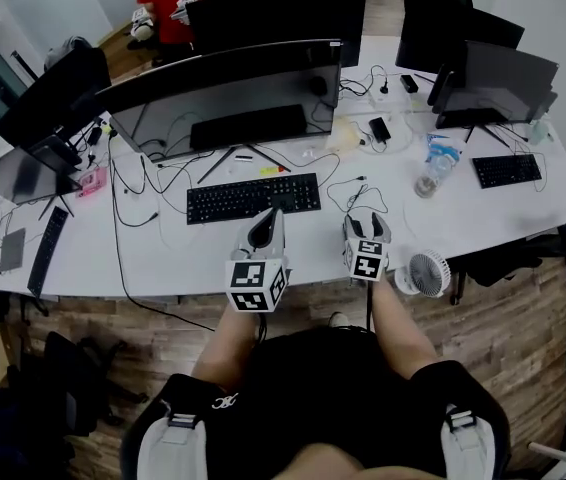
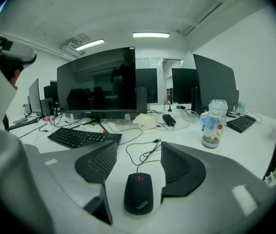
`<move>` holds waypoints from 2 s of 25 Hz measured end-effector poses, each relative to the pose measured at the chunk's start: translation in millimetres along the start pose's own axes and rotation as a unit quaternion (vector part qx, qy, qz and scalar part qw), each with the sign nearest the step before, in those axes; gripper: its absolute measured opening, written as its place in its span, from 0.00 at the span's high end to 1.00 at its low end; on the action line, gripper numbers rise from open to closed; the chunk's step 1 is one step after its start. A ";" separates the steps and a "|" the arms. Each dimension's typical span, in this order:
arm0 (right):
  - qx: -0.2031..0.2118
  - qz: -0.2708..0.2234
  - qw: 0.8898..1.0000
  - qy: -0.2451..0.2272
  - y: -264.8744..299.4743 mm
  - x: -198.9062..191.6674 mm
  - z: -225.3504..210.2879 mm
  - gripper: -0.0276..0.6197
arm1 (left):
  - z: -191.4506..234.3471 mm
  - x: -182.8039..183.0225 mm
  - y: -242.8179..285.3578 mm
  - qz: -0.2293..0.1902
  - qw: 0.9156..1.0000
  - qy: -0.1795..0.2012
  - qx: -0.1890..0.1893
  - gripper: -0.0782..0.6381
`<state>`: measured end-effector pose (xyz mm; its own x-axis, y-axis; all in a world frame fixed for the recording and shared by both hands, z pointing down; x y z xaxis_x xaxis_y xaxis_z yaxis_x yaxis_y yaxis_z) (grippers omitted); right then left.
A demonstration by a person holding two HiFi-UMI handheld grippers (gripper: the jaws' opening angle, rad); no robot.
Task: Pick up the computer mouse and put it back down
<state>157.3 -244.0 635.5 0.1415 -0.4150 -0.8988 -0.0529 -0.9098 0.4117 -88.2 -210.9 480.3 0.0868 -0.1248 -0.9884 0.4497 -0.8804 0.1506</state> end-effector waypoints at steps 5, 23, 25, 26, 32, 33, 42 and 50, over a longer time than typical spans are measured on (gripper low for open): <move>-0.011 0.053 0.999 0.001 15.4 -29.6 -8.5 0.55 | 0.9 -4.0 -0.6 0.005 1.000 -0.001 0.010 0.82; 0.010 0.174 0.985 -0.003 43.0 -86.1 -18.9 0.55 | -1.2 -9.6 -2.9 0.016 0.999 -0.001 0.042 0.82; 0.014 0.185 0.983 -0.007 46.5 -89.7 -17.1 0.55 | -0.3 -9.3 -3.3 0.016 0.999 0.000 0.045 0.82; 0.019 0.192 0.981 -0.007 47.0 -91.0 -14.3 0.56 | 0.3 -9.2 -3.8 0.016 0.999 0.000 0.047 0.82; 0.023 0.225 0.974 -0.012 48.4 -99.5 -6.5 0.55 | 3.9 -10.1 -6.8 0.017 0.998 -0.003 0.057 0.82; 0.022 0.228 0.973 -0.012 49.1 -101.2 -7.0 0.55 | 3.8 -9.9 -6.9 0.016 0.998 -0.002 0.057 0.82; 0.036 0.206 0.978 -0.022 38.9 -86.9 -2.7 0.54 | 3.7 -8.1 -7.4 0.011 0.998 -0.003 0.055 0.82; 0.035 0.126 0.990 -0.045 16.7 -29.8 -1.3 0.54 | -2.0 -7.8 -3.9 0.006 0.999 -0.003 0.042 0.82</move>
<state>153.5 -246.8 669.3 0.0268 -0.6254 -0.7798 -0.1443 -0.7743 0.6161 -88.8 -205.6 487.6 0.0860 -0.1373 -0.9868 0.3724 -0.9142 0.1597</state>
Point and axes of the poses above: the fingertips, and each gripper's own axes: y forward along the fingers, z to its left, x out of its top, the point moved 6 cm from there along -y, backward along the fingers, and after that the axes turned 7 degrees about y, right-handed, at the moved point
